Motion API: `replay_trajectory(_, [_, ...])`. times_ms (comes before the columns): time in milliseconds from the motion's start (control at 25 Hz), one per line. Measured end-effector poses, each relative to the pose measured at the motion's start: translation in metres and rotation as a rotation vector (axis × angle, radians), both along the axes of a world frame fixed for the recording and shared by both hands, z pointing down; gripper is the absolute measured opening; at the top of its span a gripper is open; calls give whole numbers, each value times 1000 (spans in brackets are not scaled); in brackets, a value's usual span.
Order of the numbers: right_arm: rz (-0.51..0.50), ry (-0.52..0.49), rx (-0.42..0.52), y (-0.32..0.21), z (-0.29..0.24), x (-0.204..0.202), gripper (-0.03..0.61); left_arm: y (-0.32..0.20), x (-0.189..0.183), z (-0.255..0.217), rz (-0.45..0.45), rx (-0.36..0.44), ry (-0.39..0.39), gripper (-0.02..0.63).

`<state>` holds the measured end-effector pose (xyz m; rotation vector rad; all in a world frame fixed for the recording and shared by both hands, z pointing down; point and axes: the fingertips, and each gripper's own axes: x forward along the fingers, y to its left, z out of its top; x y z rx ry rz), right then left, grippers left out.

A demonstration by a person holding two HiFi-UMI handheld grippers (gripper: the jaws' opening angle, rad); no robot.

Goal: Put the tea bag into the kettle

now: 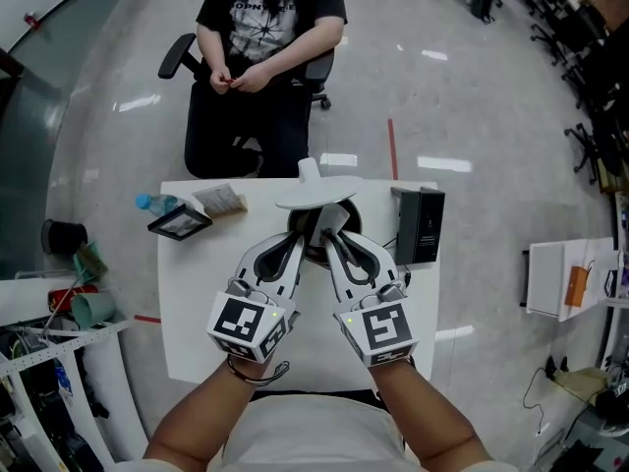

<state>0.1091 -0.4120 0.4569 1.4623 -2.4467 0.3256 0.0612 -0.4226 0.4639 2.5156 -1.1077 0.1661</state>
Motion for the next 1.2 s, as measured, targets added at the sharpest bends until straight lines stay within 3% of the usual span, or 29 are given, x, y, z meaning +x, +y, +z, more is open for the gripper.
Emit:
replay_trajectory(280, [-13,-2,-25,-2,10,-1,52,-1,0,3,-8,-4,5,9])
replay_trajectory(440, [-26,0,-42,-2,14,-5,137,-2,-6,2,-21,1,9,9])
replay_trajectory(600, [-31,-2,-37,1,12,-8,147,-1,-14,4,-38,-7,7,9])
replay_trajectory(1000, [-54,-11,-22,23,2,-8,143,22,-15,-6,-50,8,2,9])
replay_trajectory(1200, [-76,-20,7,46,-8,-5,67,41,-13,-12,-73,29,-3,9])
